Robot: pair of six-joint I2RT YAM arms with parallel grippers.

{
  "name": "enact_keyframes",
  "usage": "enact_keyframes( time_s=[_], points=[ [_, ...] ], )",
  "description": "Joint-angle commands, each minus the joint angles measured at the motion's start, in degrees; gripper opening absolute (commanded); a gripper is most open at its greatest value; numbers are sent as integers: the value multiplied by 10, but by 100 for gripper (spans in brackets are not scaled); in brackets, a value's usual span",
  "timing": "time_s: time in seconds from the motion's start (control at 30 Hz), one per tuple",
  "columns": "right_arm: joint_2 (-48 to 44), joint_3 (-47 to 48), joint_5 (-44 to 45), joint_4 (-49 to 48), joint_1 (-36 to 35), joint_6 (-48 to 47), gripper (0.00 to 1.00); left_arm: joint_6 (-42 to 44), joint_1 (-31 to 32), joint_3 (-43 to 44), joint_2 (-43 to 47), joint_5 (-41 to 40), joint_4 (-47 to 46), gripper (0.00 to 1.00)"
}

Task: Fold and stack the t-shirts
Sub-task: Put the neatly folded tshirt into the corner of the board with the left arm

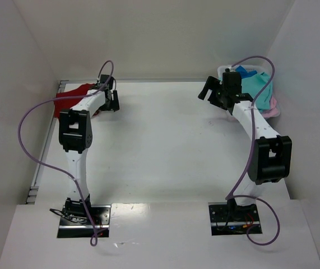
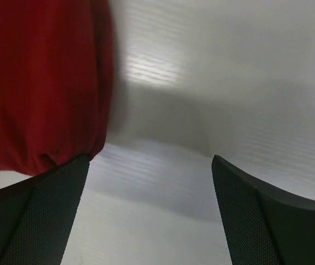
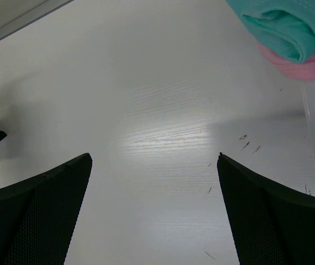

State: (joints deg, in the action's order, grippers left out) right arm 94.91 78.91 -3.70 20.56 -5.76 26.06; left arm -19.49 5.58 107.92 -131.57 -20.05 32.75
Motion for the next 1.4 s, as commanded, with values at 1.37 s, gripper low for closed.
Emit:
enact_keyframes(
  time_s=[1.37],
  points=[
    [-56,-34,10,-30,-4,31,100,-4,-80,-141,98,66,-114,77]
  ],
)
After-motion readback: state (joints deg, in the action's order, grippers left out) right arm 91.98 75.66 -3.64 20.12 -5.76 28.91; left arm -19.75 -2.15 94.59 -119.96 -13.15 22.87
